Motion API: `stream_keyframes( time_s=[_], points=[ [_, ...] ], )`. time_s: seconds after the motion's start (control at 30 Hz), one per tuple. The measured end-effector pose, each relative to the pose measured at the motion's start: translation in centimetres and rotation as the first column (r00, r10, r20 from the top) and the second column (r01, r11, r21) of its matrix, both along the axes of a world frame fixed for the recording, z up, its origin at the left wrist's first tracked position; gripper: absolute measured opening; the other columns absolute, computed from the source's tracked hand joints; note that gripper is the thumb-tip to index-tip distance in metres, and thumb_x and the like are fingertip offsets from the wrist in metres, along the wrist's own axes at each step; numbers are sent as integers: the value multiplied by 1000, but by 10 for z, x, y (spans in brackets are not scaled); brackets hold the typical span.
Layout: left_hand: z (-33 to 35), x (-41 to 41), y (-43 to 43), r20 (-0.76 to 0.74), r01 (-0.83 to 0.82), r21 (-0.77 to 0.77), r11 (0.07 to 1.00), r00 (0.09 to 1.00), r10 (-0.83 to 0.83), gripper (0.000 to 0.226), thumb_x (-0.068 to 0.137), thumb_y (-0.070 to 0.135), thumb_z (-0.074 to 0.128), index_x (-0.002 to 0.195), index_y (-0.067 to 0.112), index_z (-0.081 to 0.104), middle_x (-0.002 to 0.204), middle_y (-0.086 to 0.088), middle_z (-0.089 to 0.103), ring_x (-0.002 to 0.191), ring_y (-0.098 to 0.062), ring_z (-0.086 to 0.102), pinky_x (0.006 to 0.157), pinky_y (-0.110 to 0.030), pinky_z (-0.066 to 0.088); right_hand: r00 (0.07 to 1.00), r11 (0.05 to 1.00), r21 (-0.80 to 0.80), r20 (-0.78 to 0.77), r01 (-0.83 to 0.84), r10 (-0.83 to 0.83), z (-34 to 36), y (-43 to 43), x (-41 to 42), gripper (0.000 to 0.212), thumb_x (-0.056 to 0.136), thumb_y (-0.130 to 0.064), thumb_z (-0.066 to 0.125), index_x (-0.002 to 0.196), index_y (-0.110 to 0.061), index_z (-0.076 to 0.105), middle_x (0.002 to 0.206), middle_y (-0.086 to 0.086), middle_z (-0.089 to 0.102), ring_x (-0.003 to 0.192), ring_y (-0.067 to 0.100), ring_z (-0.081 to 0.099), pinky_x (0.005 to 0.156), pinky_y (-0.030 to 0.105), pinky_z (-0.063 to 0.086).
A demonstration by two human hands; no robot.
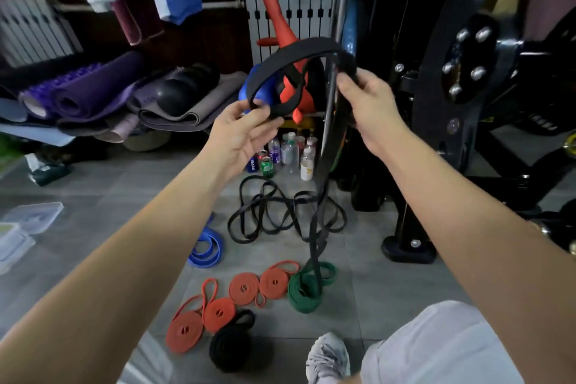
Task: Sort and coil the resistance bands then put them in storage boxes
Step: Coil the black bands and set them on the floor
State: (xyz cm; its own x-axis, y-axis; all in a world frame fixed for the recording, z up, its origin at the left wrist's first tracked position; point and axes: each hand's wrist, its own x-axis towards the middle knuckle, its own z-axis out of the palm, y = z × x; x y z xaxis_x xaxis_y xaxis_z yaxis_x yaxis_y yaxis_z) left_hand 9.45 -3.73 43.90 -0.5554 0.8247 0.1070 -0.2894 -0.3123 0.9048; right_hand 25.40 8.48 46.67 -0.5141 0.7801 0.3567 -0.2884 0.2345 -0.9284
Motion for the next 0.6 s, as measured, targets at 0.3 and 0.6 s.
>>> stream_keyframes(
  time_s=[0.3, 0.6],
  points=[
    [-27, -22, -58, -170, -105, -214, 971, 983, 69, 15, 88, 12, 63, 98, 7, 53, 94, -11, 64, 66, -18, 71, 60, -25, 58, 866, 974, -180, 454, -138, 207, -87, -47, 19, 8, 89, -14, 62, 89, -20, 69, 73, -7, 70, 73, 11, 64, 68, 22, 52],
    [-81, 8, -97, -398, 46, -521, 852, 871, -290, 17, 77, 8, 74, 87, 14, 62, 74, -4, 70, 59, -18, 69, 55, -24, 57, 328, 880, -113, 900, -461, 287, -177, -103, 37, 73, 72, -43, 77, 134, -17, 49, 130, -3, 53, 121, 14, 52, 101, 30, 43]
  ],
)
